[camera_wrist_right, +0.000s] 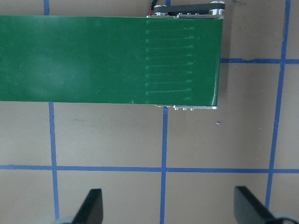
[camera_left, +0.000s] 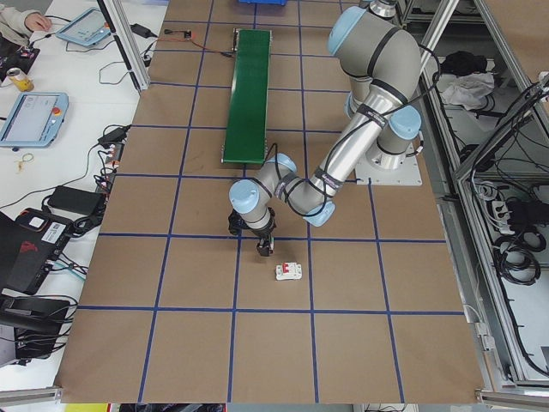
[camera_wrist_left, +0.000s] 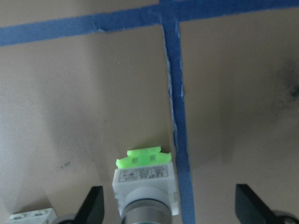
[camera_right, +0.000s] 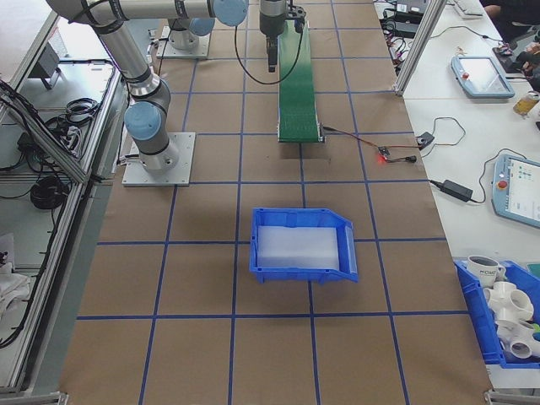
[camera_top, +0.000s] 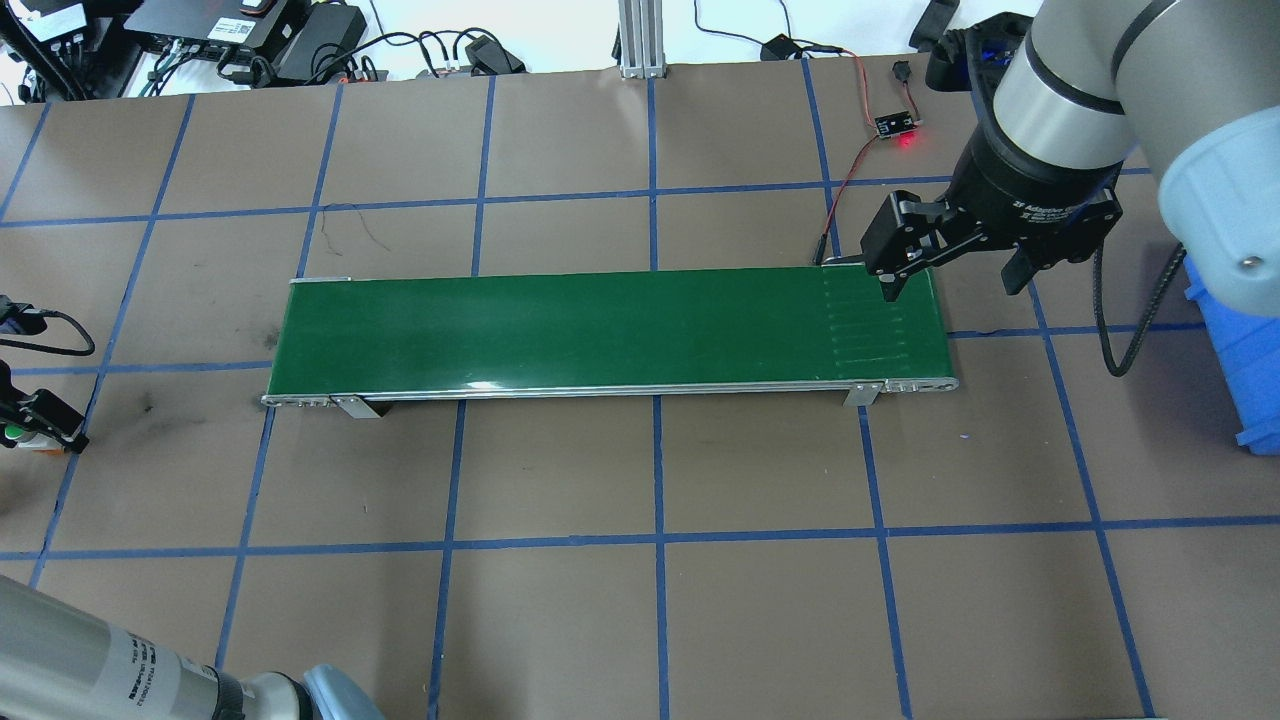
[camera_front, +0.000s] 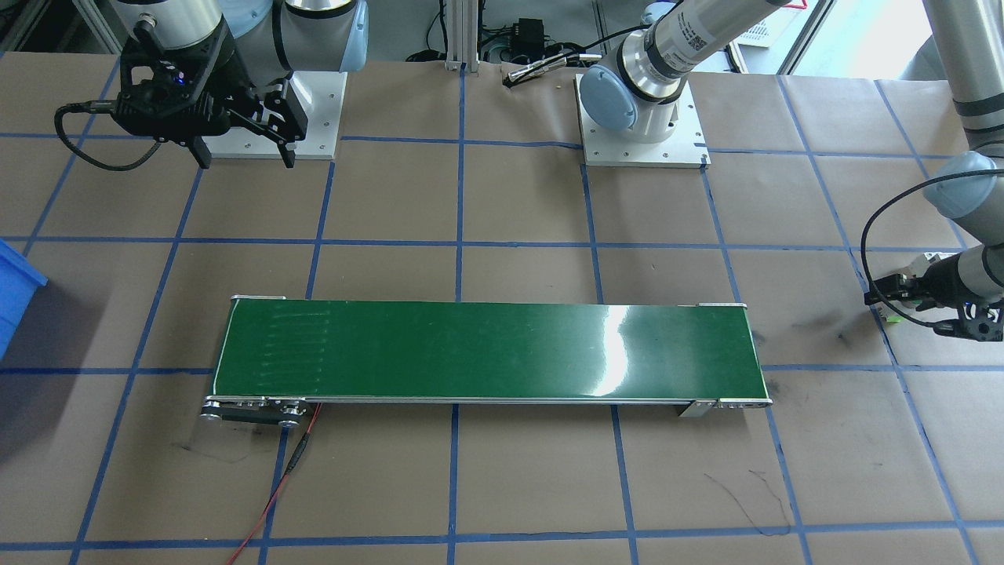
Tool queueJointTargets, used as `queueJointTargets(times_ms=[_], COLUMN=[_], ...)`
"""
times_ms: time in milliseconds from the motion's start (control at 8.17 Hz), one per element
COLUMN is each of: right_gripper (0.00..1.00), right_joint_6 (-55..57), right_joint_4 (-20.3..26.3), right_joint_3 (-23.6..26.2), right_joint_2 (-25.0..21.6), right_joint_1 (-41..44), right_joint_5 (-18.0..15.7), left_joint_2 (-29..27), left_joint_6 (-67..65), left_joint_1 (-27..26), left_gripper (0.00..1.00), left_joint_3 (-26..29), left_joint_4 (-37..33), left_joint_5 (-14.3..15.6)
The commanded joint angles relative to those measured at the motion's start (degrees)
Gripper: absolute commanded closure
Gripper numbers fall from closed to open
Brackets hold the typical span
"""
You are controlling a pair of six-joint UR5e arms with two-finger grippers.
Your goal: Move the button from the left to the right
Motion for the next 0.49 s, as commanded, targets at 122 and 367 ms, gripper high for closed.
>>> queueJointTargets(times_ms=[122,367], right_gripper=[0.0,0.0], right_joint_6=[0.1,0.0], right_joint_4=[-0.2,-0.1], right_joint_3=[0.0,0.0], right_joint_2=[0.0,0.1], right_joint_1=[0.0,0.0], right_joint_5=[-0.1,-0.2], left_joint_2=[-1.0,-1.0], left_joint_6=[-0.7,-0.3], left_joint_1=[0.0,0.0], left_gripper=[0.0,0.0], left_joint_3=[0.5,0.5], left_joint_4=[0.3,0.3], left_joint_5=[-0.4,-0.4])
